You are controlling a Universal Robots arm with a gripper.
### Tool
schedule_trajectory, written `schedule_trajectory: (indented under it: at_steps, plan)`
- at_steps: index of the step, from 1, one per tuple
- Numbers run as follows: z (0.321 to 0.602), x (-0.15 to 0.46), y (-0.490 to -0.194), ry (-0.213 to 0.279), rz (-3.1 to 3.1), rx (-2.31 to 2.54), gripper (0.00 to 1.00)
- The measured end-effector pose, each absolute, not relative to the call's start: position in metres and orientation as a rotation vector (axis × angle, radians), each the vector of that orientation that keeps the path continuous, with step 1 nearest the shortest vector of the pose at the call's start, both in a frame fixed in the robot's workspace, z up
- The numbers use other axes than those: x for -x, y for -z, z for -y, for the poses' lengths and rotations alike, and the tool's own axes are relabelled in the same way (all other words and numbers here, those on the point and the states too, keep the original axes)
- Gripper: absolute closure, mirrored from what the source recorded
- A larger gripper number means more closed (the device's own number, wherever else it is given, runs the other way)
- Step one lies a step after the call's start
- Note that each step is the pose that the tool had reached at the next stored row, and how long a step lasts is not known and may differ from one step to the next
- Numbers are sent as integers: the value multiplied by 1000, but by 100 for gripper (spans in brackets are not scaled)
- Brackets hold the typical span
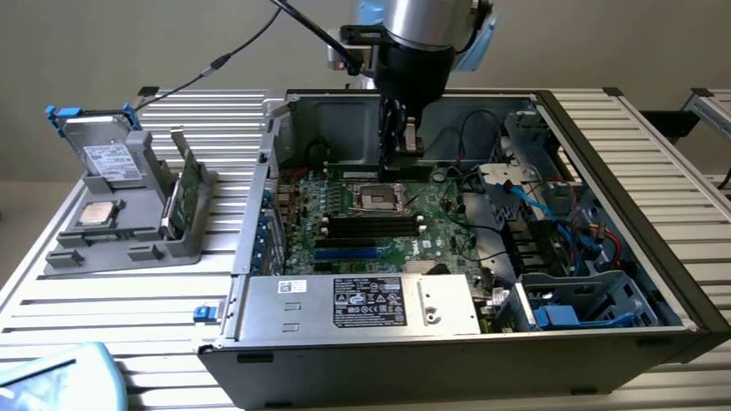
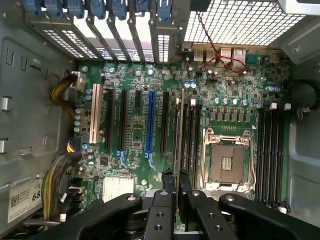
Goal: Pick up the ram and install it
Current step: 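Pick up the ram and move it above insertion slot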
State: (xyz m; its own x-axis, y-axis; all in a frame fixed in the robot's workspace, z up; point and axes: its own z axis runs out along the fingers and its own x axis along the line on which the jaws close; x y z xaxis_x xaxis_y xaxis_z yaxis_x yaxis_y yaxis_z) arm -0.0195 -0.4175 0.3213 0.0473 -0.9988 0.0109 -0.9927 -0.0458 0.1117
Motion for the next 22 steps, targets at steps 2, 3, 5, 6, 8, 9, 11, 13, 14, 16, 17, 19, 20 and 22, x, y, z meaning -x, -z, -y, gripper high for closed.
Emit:
schedule_trajectory:
  at_steps: [2, 3, 5, 6, 8, 9, 11, 13, 14, 16, 17, 19, 20, 22]
  plan:
    - [417, 20, -319, 104, 2108, -2207, 85]
    - [417, 20, -317, 103, 2109, -2208, 85]
    - [417, 20, -315, 100, 2110, -2209, 85]
    - [417, 20, -314, 99, 2111, -2210, 85]
    - [417, 20, -311, 97, 2112, -2211, 85]
    - [417, 20, -310, 95, 2113, -2211, 85]
    - [416, 20, -308, 93, 2114, -2212, 85]
    - [416, 20, -305, 90, 2116, -2213, 85]
    - [416, 20, -304, 89, 2117, -2213, 85]
    - [415, 20, -302, 86, 2118, -2214, 85]
    - [415, 20, -301, 85, 2119, -2215, 85]
    - [414, 20, -298, 84, 2120, -2215, 85]
    - [414, 20, -296, 84, 2120, -2215, 85]
    - [414, 20, -292, 84, 2121, -2215, 85]
